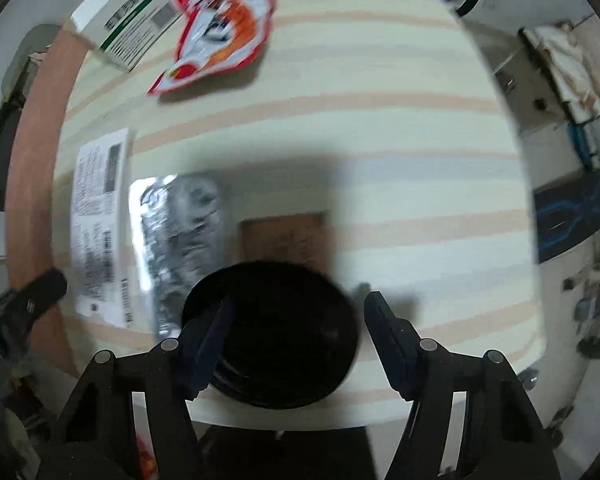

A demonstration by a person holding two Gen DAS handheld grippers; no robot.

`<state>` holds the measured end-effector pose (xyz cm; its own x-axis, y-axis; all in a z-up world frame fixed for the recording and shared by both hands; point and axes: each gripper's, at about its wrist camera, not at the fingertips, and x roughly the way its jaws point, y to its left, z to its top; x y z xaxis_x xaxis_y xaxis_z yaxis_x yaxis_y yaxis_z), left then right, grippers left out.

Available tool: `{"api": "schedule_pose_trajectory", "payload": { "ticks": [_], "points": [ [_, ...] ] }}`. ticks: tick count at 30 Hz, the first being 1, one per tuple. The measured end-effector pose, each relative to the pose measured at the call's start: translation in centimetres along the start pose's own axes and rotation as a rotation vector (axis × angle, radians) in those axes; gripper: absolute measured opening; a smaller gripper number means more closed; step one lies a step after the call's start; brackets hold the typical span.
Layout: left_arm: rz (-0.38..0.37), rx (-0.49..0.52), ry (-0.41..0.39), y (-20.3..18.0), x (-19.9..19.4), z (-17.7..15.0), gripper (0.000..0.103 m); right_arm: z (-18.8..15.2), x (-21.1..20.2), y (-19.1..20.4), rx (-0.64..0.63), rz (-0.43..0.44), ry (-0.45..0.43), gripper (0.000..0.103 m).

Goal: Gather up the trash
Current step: 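Raise both tools back over the table toward the leaflet and black lid, then grasp the paper leaflet with the left tool while the right tool grasps the black lid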

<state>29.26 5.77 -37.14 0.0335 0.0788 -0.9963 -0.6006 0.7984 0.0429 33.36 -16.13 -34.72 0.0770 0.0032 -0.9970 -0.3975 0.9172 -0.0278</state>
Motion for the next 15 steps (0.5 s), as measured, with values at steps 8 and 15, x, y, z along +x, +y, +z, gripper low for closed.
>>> {"api": "schedule_pose_trajectory", "payload": {
  "ticks": [8, 15],
  "points": [
    [-0.015, 0.069, 0.053, -2.5, 3.8, 2.7, 0.102, 1.4, 0.4, -5.5, 0.088, 0.061, 0.045, 0.088],
    [-0.064, 0.066, 0.043, -1.9, 4.1, 3.1, 0.073, 0.1, 0.2, -3.6, 0.053, 0.167, 0.041, 0.098]
  ]
}}
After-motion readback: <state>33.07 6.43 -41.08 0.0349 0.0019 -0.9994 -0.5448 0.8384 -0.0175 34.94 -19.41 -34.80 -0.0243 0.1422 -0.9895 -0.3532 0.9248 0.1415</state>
